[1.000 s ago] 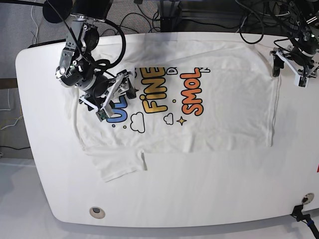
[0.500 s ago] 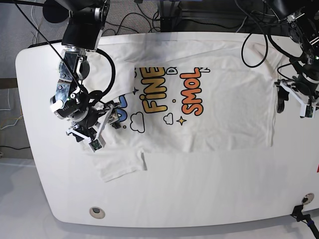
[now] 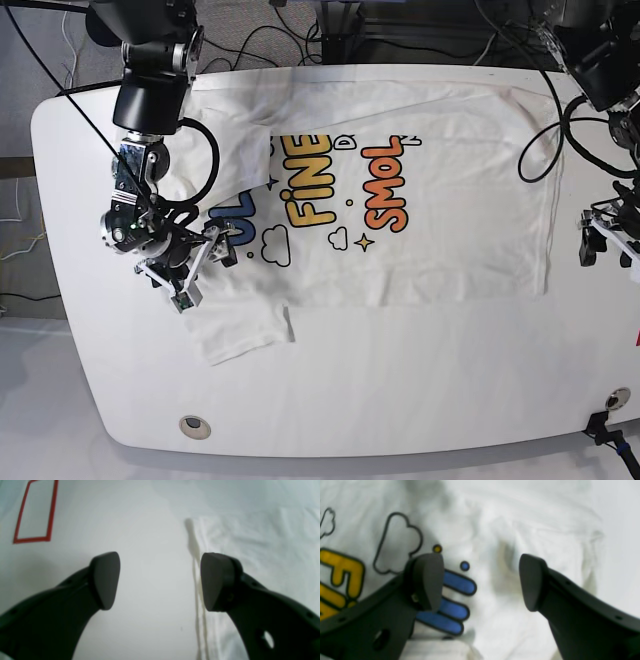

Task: Fold the T-shirt properly
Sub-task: 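Lower both open grippers onto the shirt's hem corners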

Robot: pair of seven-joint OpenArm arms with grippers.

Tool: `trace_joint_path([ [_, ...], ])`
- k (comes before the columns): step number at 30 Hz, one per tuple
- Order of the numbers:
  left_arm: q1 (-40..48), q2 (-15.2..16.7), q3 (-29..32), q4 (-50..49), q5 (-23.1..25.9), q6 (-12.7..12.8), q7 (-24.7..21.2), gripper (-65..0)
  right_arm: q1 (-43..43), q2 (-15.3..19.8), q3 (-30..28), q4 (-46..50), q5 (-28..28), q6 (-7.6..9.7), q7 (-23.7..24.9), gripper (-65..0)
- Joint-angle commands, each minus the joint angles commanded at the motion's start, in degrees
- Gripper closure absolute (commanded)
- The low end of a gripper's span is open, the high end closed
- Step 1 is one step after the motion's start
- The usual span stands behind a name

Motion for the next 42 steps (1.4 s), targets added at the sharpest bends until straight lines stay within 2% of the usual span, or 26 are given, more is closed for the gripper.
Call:
trace_joint_path([
  [4, -4.8, 0.4, 1.2, -7.7, 4.2, 0.0, 0.0, -47.5, 0.4, 0.5, 0.0, -1.0, 0.0, 0.00, 1.8, -44.9],
  [8, -8.5, 2.5, 1.0, -13.8, 4.0, 0.0, -0.4, -47.5, 0.4, 1.4, 0.0, -1.0, 0.0, 0.00, 1.8, -44.9],
  [13, -8.1, 3.4, 1.2, -18.5, 4.2, 0.0, -3.8, -47.5, 0.4, 3.2, 0.0, -1.1, 0.1, 0.00, 2.0, -44.9],
  [17, -8.5, 5.5, 1.2, -23.9, 4.0, 0.0, -7.0, -47.5, 0.4, 4.6, 0.0, -1.1, 0.5, 0.00, 2.0, -44.9],
  [29, -9.8, 8.4, -2.8, -24.6, 3.9, 0.0, -7.3, -47.5, 0.0, 5.2, 0.0, -1.1, 0.2, 0.00, 2.0, -44.9],
  [36, -9.6, 8.8, -2.8, -24.6, 1.4, 0.0, -6.6, -47.5, -0.6, 5.5, 0.1, -1.1, 0.4, 0.00, 2.0, -44.9],
  [42, -9.5, 10.0, -2.8, -24.5, 1.7, 0.0, -6.9, -47.5, -1.1, 5.4, 0.1, -1.1, 0.3, 0.00, 2.0, -44.9],
])
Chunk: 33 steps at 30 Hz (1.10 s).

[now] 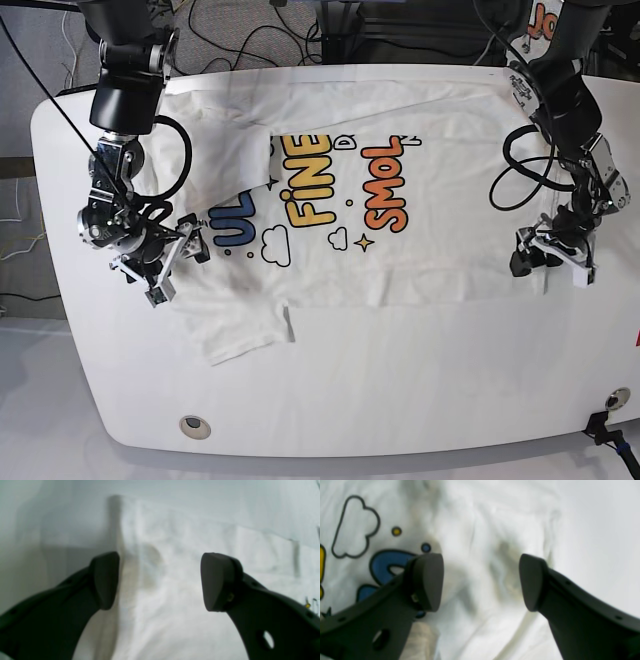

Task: Fold the T-shirt properly
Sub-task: 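Lower both open grippers onto the shirt's hem corners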

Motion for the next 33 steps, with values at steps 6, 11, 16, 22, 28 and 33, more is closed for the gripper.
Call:
trace_joint_path([
  [6, 0.0, 1.2, 0.3, 0.3, 0.0, 1.4, 0.3, -47.5, 0.1, -0.2, 0.0, 0.0, -0.2, 0.00, 0.0, -44.9],
  [11, 0.1, 1.5, 0.1, 0.3, -0.3, 1.1, 0.3, -47.5, 0.2, 0.2, 0.0, 0.0, -0.2, 0.00, 0.0, -44.9],
  [16, 0.8, 1.5, 0.0, 0.4, -0.4, 0.0, 0.2, -47.3, 0.0, 1.1, 0.0, 0.0, 0.2, 0.00, 0.0, -44.9],
  [22, 0.9, 1.5, -1.0, 0.4, -0.4, 0.0, -0.3, -40.7, -0.1, 1.3, 0.0, 0.0, 0.2, 0.00, 0.0, -44.9],
  [28, 0.9, 1.6, -1.7, 0.4, -0.4, 0.0, -0.8, -2.7, 0.0, 1.4, 0.2, 0.0, -0.4, 0.00, 0.1, -44.9],
  [33, 0.9, 1.6, -1.7, 0.4, -0.4, 0.0, -0.8, 0.0, 1.1, 1.5, 0.3, -3.5, -0.4, 0.00, 4.0, -44.9],
])
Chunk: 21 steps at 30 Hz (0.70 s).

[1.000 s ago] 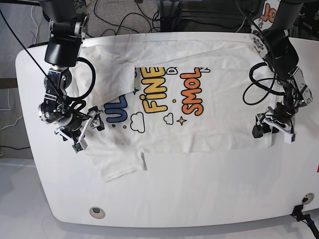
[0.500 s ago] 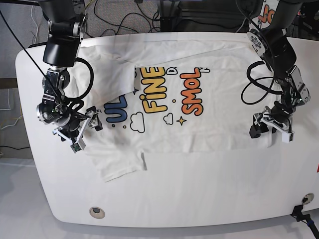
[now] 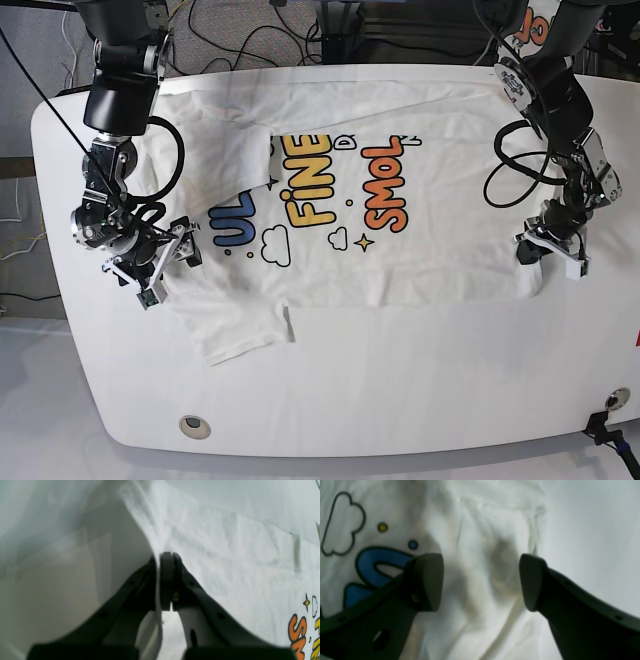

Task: Fold the T-shirt properly
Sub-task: 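Lower both open grippers onto the shirt's hem corners, then close both grippers on the hem fabric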

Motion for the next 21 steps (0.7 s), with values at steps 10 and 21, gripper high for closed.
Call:
trace_joint_path([
  [10, 0.3, -0.1, 0.4, 4.0, 0.1, 0.0, 0.2, 0.0, 7.6, 1.6, 0.1, -12.9, 0.1, 0.00, 6.7, -44.9],
  [21, 1.5, -0.2, 0.4, 4.0, 0.2, 0.0, 0.2, 0.0, 12.1, 3.5, -0.3, -26.9, 0.1, 0.00, 17.8, -45.1],
])
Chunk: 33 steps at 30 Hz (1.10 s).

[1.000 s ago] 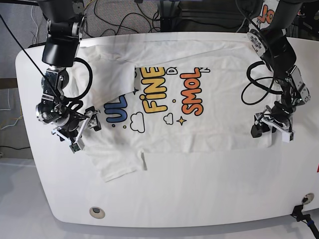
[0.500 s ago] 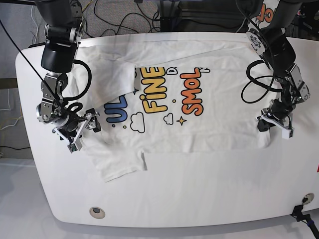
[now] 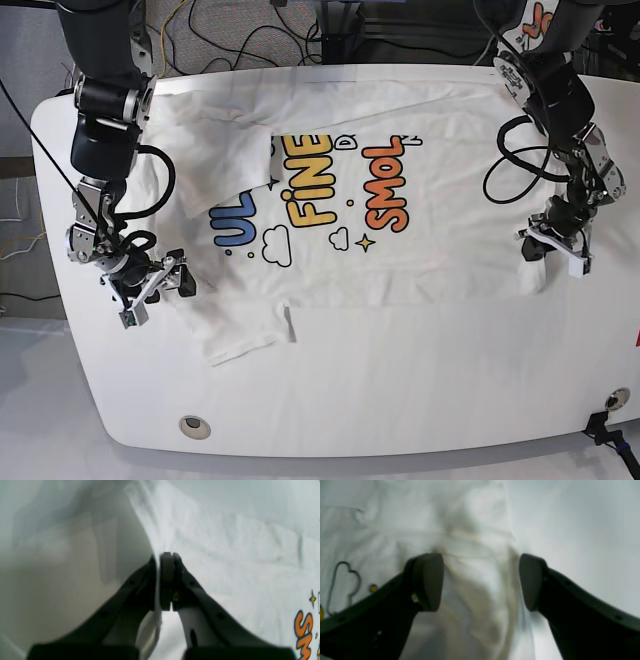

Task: Fold the T-shirt properly
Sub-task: 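Close both grippers on the hem fabric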

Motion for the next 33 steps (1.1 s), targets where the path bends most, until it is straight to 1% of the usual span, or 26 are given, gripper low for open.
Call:
trace_joint_path([
  [2, 0.0, 0.0, 0.0, 0.0, 0.0, 0.0, 0.0, 0.0, 0.4, 0.9, 0.2, -3.3, 0.0, 0.00, 1.1, -45.0],
  [5, 0.0, -0.1, 0.0, 0.0, 0.0, 0.0, 0.0, 0.0, 0.8, 1.3, 0.3, -4.5, 0.0, 0.00, 3.2, -45.0],
  [11, 1.0, -0.2, 0.0, 0.0, -0.1, 0.0, 0.0, 0.0, 0.8, 1.5, 0.1, -4.7, 0.0, 0.00, 3.1, -45.0],
  [14, 1.0, -0.2, 0.0, 0.0, -0.1, 0.0, 0.0, 0.0, 0.7, 1.1, 0.0, -4.7, 0.0, 0.00, 2.5, -44.9],
  [16, 1.0, -0.2, 0.0, 0.0, -0.1, 0.0, 0.0, 0.0, 0.7, -0.2, 0.0, -4.7, 0.1, 0.00, 1.5, -44.9],
  [22, 1.0, -0.2, 0.0, 0.0, -0.1, 0.0, 0.0, 0.0, 0.7, -1.9, 0.0, -4.6, 0.1, 0.00, 1.3, -44.6],
  [23, 1.0, -0.2, 0.0, 0.0, -0.1, 0.0, 0.0, 0.0, 0.7, -2.1, 0.0, -4.6, 0.1, 0.00, 1.3, -43.8],
  [25, 1.0, -0.2, 0.0, 0.0, -0.1, 0.0, 0.0, 0.0, 0.7, -2.2, 0.0, -4.6, 0.1, 0.00, 1.3, -38.1],
  [27, 1.0, -0.2, 0.0, 0.0, -0.1, 0.0, 0.0, 0.0, 0.9, -2.3, -0.1, -4.6, 0.1, 0.00, 1.3, -28.4],
  [30, 1.0, -0.2, 0.0, 0.0, -0.1, 0.0, 0.0, 0.0, 1.1, -2.3, -0.1, -4.5, 0.0, 0.00, 1.3, -11.9],
  [32, 1.0, -0.2, 0.0, 0.1, -0.1, 0.0, 0.0, 0.0, 1.2, -2.2, -0.1, -4.5, 0.0, 0.00, 1.3, -3.9],
  [33, 1.0, -0.2, 0.0, 0.1, -0.1, 0.0, 0.0, 0.0, 1.2, -2.1, -0.1, -4.4, 0.0, 0.00, 1.3, -1.1],
])
